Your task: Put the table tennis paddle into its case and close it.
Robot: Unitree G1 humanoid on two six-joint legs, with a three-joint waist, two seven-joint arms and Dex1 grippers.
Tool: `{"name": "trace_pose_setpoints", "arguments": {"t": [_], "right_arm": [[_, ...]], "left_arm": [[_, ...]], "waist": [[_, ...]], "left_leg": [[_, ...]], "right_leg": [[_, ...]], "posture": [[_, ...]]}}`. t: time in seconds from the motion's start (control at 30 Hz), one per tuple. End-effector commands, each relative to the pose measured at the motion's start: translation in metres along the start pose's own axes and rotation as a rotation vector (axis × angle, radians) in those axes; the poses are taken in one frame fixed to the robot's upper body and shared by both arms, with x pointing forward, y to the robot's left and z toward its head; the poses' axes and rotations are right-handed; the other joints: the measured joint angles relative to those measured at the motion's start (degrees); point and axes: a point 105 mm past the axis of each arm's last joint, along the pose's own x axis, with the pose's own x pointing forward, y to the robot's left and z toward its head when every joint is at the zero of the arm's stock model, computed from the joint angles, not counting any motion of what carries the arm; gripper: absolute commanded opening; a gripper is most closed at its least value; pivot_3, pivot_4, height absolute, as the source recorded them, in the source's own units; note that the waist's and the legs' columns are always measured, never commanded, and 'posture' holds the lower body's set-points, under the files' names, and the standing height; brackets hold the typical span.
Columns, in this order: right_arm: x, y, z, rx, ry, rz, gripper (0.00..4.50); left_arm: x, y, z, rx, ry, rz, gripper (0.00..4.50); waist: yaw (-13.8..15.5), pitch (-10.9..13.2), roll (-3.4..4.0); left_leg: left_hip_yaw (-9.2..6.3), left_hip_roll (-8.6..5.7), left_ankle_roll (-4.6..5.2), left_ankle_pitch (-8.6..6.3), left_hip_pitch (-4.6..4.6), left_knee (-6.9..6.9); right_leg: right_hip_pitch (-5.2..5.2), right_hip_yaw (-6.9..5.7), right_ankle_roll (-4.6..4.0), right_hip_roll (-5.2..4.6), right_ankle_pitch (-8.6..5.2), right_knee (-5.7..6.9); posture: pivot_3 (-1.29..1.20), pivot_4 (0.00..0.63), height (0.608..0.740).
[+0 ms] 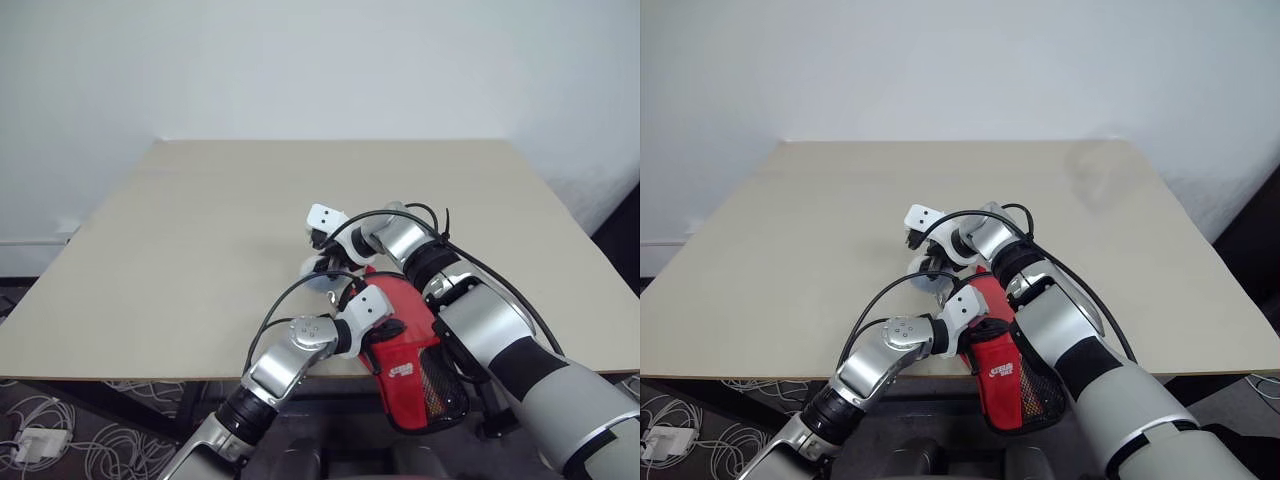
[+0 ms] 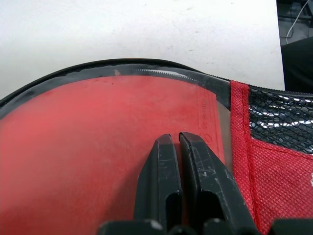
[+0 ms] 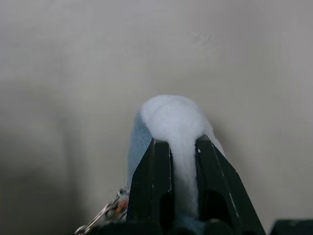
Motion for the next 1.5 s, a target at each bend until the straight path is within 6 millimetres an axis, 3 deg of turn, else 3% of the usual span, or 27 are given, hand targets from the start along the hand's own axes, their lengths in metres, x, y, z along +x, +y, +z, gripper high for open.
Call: {"name": "trace_pose_setpoints", "arguments": {"t": [0.03, 0.37, 0.6, 1.03, 1.2, 1.5], "right_arm": [[-0.005, -0.010, 0.015, -0.034, -0.054, -0.075, 0.07], [-0.009, -0.026, 0.016, -0.038, -0.072, -0.207, 0.07], [-0.023, -0.048, 0.017, -0.048, -0.092, -0.369, 0.07], [-0.050, -0.074, 0.001, -0.112, -0.013, -0.497, 0.07], [-0.065, -0.083, -0.010, -0.099, 0.013, -0.523, 0.07], [-0.095, -0.098, -0.053, 0.003, 0.080, -0.579, 0.07]], "left_arm": [[0.000, 0.006, -0.014, -0.014, 0.059, 0.032, 0.13], [0.002, 0.010, -0.018, -0.017, 0.070, 0.055, 0.13], [0.002, 0.009, -0.018, -0.017, 0.071, 0.050, 0.13], [0.002, 0.012, -0.021, -0.012, 0.073, 0.048, 0.13], [0.001, 0.011, -0.022, -0.009, 0.076, 0.040, 0.13], [0.002, 0.010, -0.021, -0.008, 0.079, 0.025, 0.13]], "waist": [[0.0, 0.0, 0.00], [0.0, 0.0, 0.04], [0.0, 0.0, 0.05], [0.0, -0.1, 0.08], [0.0, -0.1, 0.09], [0.0, -0.1, 0.14]], "left_leg": [[0.00, 0.00, -0.01, 0.01, 0.00, 0.00], [0.02, 0.00, -0.05, 0.04, 0.03, -0.02], [0.02, 0.00, -0.07, 0.06, 0.04, -0.02], [0.07, 0.00, -0.07, 0.07, 0.04, -0.01], [0.07, 0.00, -0.07, 0.07, 0.04, -0.01], [0.10, -0.01, -0.07, 0.08, 0.03, 0.00]], "right_leg": [[0.00, 0.00, 0.00, 0.00, 0.00, 0.00], [0.01, 0.00, -0.02, 0.03, 0.01, 0.04], [0.01, 0.01, -0.03, 0.03, 0.02, 0.05], [0.02, 0.02, -0.04, 0.03, 0.02, 0.06], [0.03, 0.02, -0.04, 0.03, 0.03, 0.06], [0.10, 0.03, -0.04, 0.03, 0.03, 0.05]], "posture": [[0.00, 0.000, 0.734], [0.00, 0.000, 0.734], [0.00, 0.000, 0.734], [0.00, 0.000, 0.734], [0.00, 0.000, 0.734], [0.00, 0.000, 0.734]]}}
